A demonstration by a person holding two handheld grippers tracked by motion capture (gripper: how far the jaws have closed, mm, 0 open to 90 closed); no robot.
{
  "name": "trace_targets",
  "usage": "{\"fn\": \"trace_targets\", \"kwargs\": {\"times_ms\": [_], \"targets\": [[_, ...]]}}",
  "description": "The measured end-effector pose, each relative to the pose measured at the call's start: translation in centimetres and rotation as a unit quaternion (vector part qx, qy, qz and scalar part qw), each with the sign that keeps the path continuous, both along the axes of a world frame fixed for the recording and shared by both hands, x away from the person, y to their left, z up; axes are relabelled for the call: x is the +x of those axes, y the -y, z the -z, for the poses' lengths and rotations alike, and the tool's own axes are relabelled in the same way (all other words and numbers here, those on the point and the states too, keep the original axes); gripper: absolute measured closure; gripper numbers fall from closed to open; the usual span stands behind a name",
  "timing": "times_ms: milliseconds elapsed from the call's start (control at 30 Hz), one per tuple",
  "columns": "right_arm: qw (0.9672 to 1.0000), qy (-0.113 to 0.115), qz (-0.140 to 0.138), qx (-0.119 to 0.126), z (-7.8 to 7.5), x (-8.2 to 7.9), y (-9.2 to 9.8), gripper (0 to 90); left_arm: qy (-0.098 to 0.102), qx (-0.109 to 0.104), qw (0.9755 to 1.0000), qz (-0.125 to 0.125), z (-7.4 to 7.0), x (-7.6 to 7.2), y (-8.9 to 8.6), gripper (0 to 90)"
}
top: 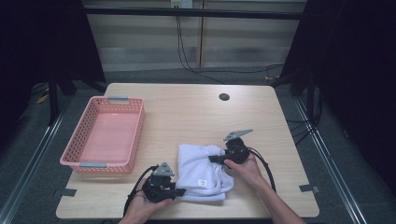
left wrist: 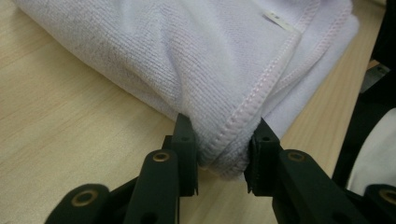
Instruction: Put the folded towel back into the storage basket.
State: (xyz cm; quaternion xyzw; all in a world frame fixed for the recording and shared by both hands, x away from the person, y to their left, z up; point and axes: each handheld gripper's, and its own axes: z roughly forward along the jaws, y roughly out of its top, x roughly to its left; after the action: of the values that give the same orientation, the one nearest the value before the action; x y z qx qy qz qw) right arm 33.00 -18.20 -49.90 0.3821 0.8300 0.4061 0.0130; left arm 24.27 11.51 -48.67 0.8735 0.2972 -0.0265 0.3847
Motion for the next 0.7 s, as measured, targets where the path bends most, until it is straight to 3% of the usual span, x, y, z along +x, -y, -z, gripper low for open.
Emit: {"fn": "trace_targets", "kwargs": {"times_ms": [200,400,700], "targets": [[0.9998,-0.003,0.017,0.006,-0.5,0.5,0.4,68.4,0.005,-0.034,0.9994,0.0,-1.1,0.6,0.1,71.8],[0.9995,0.003,0.027,0.018,-1.6,1.0,0.8,68.5,0.009,-0.051,0.9987,-0.002,-1.7,0.9,0.2,71.9],[0.9991,0.008,0.03,0.028,-3.2,1.6,1.0,68.8,0.019,-0.084,0.9962,-0.01,-3.6,1.6,-0.2,72.1]]}}
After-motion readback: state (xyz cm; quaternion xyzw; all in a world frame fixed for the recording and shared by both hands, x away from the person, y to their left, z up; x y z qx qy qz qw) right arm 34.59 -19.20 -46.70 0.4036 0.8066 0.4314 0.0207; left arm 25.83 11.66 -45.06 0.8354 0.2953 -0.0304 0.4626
